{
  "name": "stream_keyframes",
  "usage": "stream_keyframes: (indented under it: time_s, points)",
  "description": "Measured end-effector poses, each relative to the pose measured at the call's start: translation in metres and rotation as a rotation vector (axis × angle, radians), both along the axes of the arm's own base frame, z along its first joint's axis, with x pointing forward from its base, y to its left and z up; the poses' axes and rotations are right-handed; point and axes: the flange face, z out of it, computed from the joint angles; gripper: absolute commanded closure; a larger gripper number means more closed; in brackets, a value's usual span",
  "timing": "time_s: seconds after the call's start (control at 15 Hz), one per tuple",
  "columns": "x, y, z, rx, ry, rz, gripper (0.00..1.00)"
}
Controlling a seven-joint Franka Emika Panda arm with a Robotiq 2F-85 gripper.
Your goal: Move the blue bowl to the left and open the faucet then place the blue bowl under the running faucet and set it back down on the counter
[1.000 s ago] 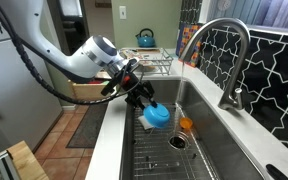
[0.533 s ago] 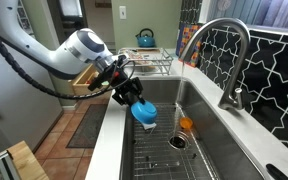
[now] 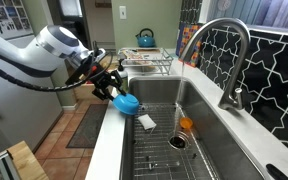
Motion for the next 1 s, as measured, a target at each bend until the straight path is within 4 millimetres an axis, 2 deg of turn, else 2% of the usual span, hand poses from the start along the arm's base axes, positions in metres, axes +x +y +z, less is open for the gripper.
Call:
stream_keyframes:
  time_s: [0.2, 0.4, 0.6, 0.87, 0.93, 1.0]
  points:
    - [-0.011, 0.026, -0.003, -0.016, 0.005, 0.066, 0.72]
    - [-0.022, 0.046, -0.015, -0.031, 0.035, 0.117, 0.72]
    - [-0.031, 0.060, -0.024, -0.051, 0.059, 0.152, 0.72]
    - [-0.034, 0.069, -0.024, -0.058, 0.061, 0.176, 0.72]
    - [-0.034, 0.069, -0.025, -0.059, 0.061, 0.178, 0.63]
    - [-0.034, 0.069, -0.025, -0.059, 0.062, 0.178, 0.60]
